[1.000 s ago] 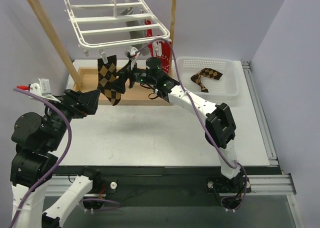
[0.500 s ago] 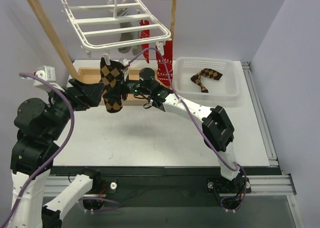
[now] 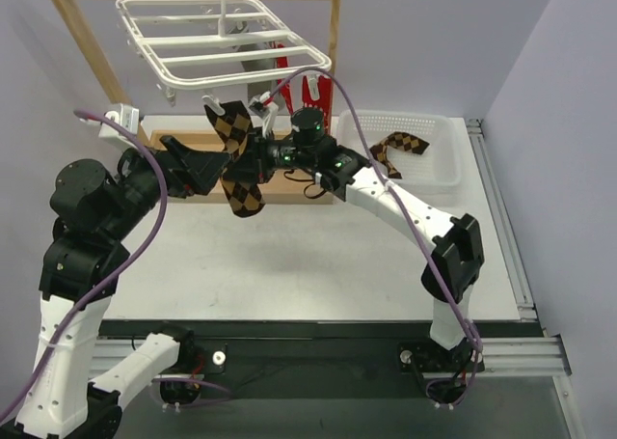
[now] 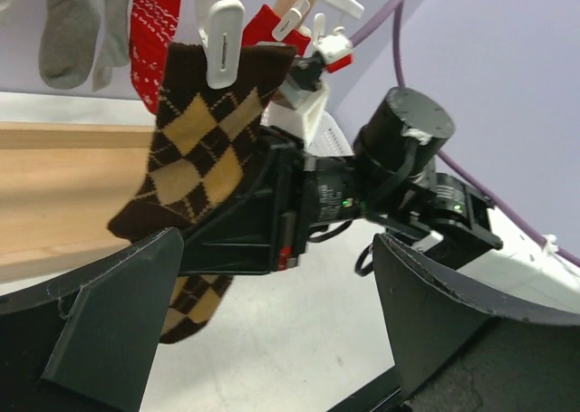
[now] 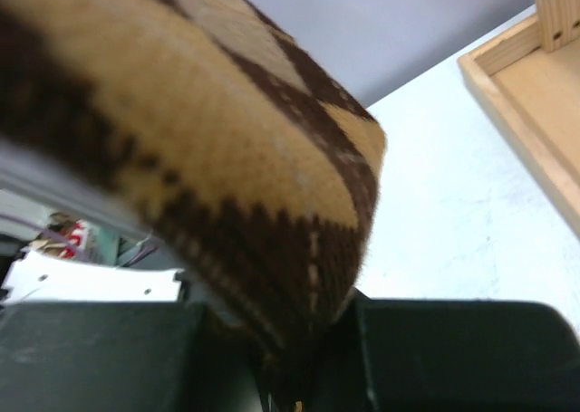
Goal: Remove the socks clipped to the hanger
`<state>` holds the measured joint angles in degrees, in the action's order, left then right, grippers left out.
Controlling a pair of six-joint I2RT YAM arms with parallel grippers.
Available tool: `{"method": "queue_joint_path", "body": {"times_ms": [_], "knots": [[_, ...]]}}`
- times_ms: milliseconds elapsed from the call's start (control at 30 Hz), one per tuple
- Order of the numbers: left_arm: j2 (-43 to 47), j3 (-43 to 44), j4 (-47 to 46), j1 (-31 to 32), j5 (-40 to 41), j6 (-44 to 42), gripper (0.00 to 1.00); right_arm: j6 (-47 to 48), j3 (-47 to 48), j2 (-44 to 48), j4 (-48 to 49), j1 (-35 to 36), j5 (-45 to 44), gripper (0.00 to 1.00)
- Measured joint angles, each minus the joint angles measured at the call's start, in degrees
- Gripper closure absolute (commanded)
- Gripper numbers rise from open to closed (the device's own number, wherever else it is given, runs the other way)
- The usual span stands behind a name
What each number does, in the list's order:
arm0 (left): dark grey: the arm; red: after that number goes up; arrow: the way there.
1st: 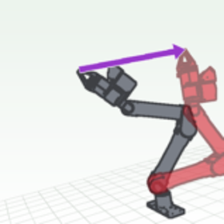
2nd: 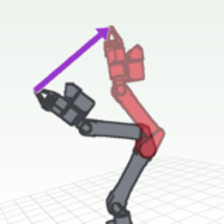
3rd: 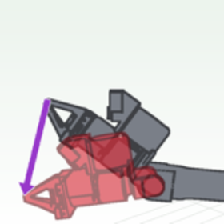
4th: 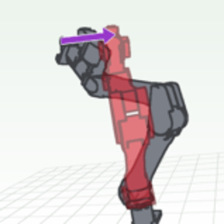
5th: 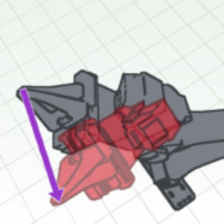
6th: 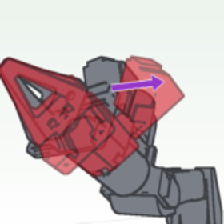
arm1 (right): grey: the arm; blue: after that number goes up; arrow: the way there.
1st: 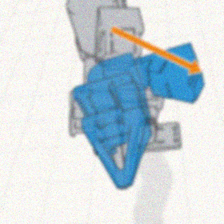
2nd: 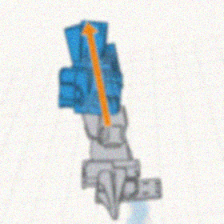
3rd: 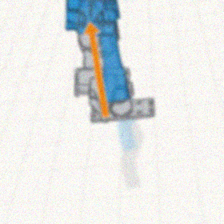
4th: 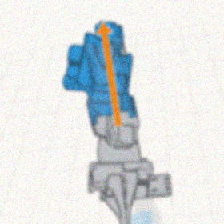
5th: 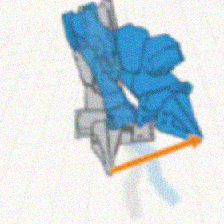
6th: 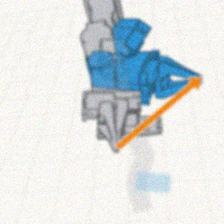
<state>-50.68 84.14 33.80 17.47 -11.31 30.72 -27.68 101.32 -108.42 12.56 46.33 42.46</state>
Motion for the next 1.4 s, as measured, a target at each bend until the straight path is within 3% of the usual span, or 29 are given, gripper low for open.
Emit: {"method": "queue_joint_path", "body": {"times_ms": [267, 400, 633, 867, 1000, 1133, 1267, 1400], "knots": [[0.0, -4.8, -8.4, -3.0, -2.6, 3.9, 0.07, -2.8, -3.6, 8.8, -5.3, -4.1, 11.3, 0.99], [2.6, -16.0, -22.4, -5.8, -4.2, 13.0, 0.13, -4.4, -5.5, 10.9, -5.5, -5.0, 16.9, 0.98], [1.8, -31.6, -48.8, -6.4, -5.9, 24.8, 0.07, -7.8, -11.0, 13.0, -4.1, -5.0, 22.1, 0.98], [1.1, -32.2, -63.5, -6.6, -7.6, 30.1, 0.03, -23.8, -18.2, 13.8, 14.8, -5.0, 25.6, 0.99], [-1.9, -31.8, -70.1, -6.7, -8.9, 35.2, 0.06, -36.2, -19.3, 13.2, 30.9, -5.4, 27.3, 1.00], [-5.3, -31.1, -70.9, -6.7, -9.1, 37.8, 0.11, -43.3, -19.3, 12.3, 40.1, -5.5, 27.9, 1.00], [-6.6, -29.6, -70.1, -6.7, -9.1, 38.0, 0.13, -44.4, -19.3, 11.8, 40.7, -5.5, 27.9, 1.00], [-7.9, -27.6, -71.3, -6.7, -9.1, 37.9, 0.19, -36.2, -18.6, 12.3, 29.5, -5.5, 26.5, 1.00]]}}
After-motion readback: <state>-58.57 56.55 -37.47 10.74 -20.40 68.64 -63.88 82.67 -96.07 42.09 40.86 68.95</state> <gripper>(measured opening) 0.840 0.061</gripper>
